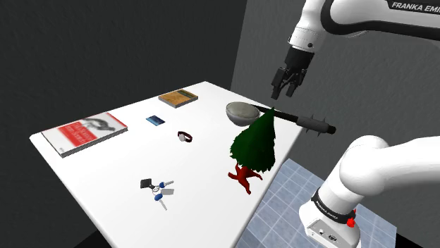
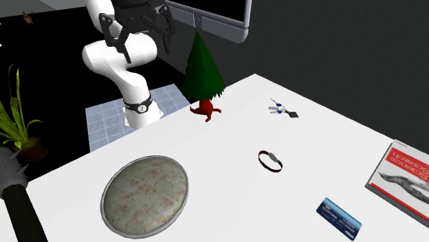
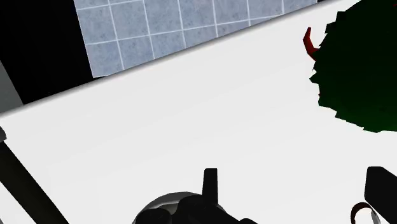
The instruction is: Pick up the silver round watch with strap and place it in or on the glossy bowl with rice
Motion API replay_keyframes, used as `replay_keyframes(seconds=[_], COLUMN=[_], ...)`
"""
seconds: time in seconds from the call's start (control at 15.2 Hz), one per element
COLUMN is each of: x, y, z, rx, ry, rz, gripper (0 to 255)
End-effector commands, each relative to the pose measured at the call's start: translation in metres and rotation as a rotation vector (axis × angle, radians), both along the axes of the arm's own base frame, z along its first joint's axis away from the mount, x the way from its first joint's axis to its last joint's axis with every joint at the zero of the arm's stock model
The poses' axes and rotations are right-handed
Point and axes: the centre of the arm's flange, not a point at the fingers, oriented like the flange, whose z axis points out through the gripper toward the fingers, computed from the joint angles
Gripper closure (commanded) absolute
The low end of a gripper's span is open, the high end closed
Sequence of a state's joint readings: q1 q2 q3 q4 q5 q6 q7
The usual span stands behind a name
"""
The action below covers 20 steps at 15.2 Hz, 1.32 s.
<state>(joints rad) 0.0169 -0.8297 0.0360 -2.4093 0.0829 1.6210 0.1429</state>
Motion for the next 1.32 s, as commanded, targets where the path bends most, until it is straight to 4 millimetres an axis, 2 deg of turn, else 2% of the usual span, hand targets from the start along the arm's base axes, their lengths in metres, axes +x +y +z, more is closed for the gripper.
replay_keyframes(seconds=[0.0, 1.25], x=[0.0, 0.168], y=[0.0, 0.157], z=[0.0, -0.115], rx=[0.0, -0.093], ry=[0.0, -0.018], rz=[0.0, 0.029], gripper=[0, 0])
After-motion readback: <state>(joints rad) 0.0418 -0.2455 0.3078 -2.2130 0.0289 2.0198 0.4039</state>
